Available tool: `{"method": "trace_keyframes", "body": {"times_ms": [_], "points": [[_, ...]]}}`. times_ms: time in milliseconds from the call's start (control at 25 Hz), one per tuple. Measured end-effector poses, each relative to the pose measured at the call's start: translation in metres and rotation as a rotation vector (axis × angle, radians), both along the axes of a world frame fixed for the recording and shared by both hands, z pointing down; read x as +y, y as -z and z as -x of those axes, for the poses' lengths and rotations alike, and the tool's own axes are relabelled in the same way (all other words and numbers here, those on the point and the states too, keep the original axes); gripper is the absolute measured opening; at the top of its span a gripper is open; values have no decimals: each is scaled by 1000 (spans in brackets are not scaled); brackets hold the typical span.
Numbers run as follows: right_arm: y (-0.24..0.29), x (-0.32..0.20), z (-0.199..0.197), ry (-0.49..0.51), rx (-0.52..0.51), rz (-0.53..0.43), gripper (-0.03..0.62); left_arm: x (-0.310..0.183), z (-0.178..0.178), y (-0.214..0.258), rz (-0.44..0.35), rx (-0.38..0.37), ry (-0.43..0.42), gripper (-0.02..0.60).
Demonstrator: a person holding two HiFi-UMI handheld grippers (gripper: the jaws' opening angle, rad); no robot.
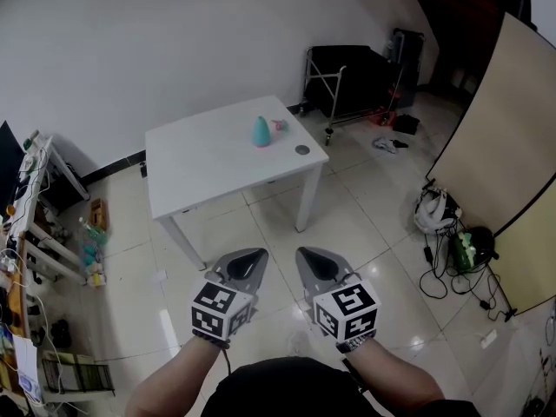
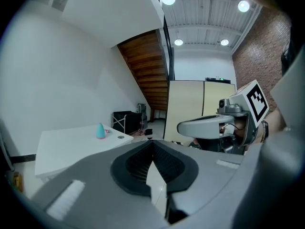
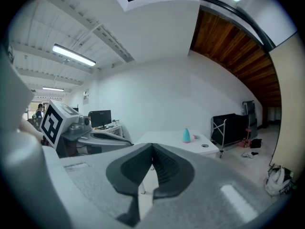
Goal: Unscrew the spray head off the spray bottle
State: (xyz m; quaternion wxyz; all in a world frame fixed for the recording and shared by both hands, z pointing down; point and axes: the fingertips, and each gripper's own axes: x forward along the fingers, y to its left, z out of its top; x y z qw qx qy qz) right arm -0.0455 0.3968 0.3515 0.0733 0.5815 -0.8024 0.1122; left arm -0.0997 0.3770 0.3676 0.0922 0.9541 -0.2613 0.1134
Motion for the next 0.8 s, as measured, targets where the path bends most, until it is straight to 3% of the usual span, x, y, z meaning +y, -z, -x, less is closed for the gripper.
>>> {"method": "trace_keyframes", "body": {"times_ms": [400,800], "points": [[-3,-36,-58,32,-30,1,-8,-35,-54,0,-6,-33,35,15],[-11,-59,-86,45,-40,19,-8,-56,-80,-9,15,-39,55,15]]}}
